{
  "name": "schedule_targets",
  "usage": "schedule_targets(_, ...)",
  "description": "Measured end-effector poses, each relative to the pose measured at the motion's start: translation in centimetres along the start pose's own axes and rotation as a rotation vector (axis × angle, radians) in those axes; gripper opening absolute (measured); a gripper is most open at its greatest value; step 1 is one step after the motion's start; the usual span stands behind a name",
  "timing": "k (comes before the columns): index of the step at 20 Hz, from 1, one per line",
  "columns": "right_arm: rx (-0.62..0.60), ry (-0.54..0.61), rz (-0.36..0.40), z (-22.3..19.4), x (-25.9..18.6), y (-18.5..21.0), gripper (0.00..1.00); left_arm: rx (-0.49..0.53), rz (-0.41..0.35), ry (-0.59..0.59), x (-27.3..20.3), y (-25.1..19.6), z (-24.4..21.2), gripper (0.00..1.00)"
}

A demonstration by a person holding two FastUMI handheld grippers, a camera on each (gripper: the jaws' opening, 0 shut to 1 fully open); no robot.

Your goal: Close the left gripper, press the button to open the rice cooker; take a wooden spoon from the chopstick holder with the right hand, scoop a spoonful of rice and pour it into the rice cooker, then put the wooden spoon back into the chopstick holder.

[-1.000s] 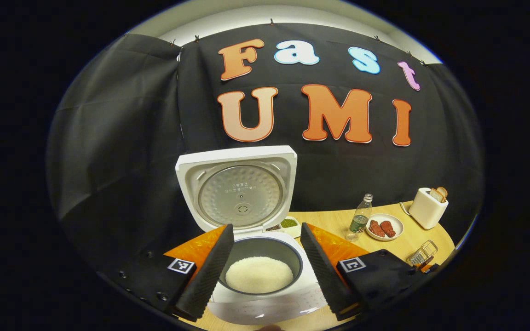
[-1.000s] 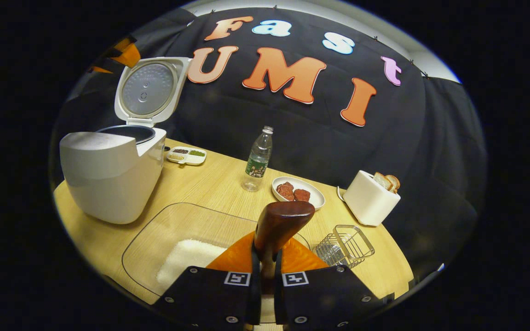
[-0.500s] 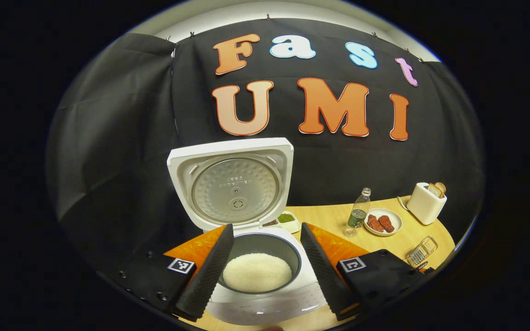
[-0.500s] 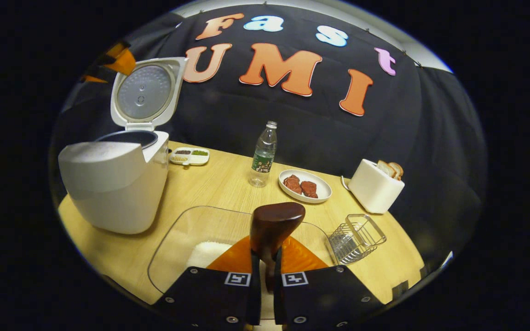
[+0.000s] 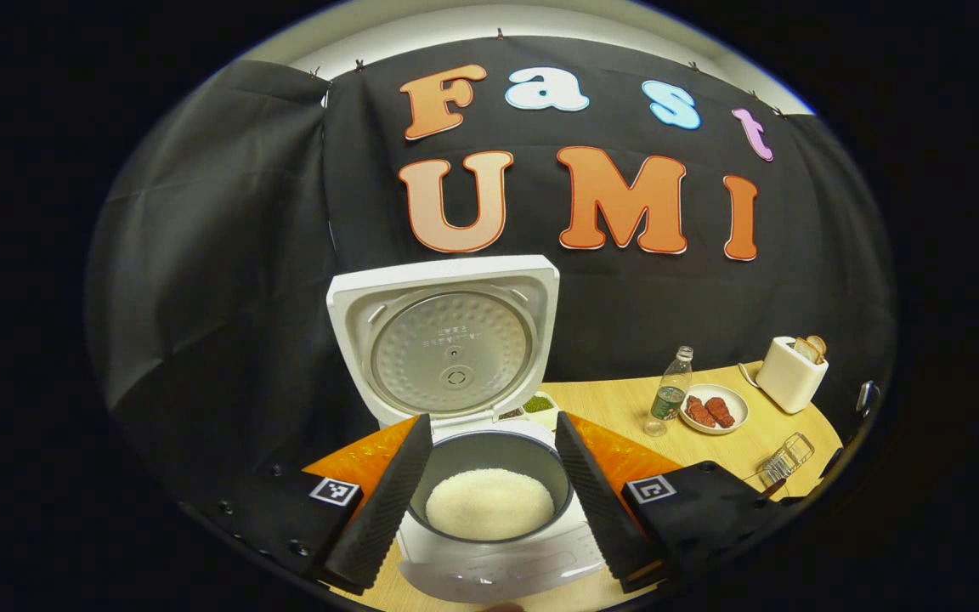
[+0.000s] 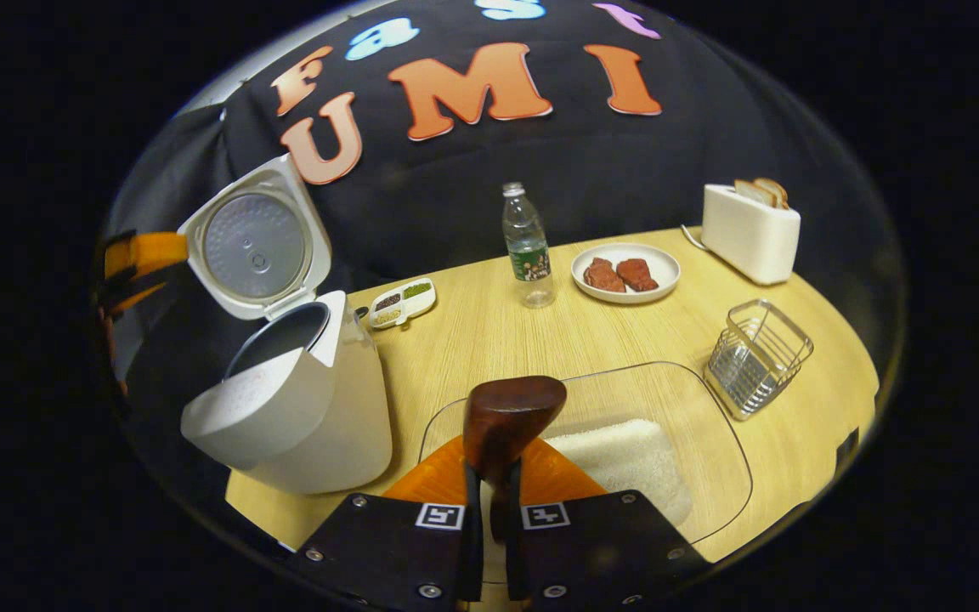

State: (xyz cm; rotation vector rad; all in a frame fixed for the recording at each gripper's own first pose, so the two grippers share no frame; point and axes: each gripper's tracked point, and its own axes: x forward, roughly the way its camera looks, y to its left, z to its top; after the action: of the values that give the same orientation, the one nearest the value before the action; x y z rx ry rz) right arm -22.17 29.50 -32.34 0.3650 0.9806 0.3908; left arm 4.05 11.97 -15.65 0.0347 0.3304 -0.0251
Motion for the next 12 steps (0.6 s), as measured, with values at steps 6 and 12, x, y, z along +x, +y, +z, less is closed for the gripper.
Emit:
schedule_targets(6, 0.341, 0.126, 0.060, -0.7, 0.8, -1.5, 0.10, 0.004, 0.022, -0.008, -0.1, 1.2, 0.1, 0.96)
schedule_targets(12, 0.468, 0.155, 0.164, 0.3, 0.6, -1.8, 0.10, 0.005, 0.027, -0.009, -0.2, 1.0, 0.1, 0.96)
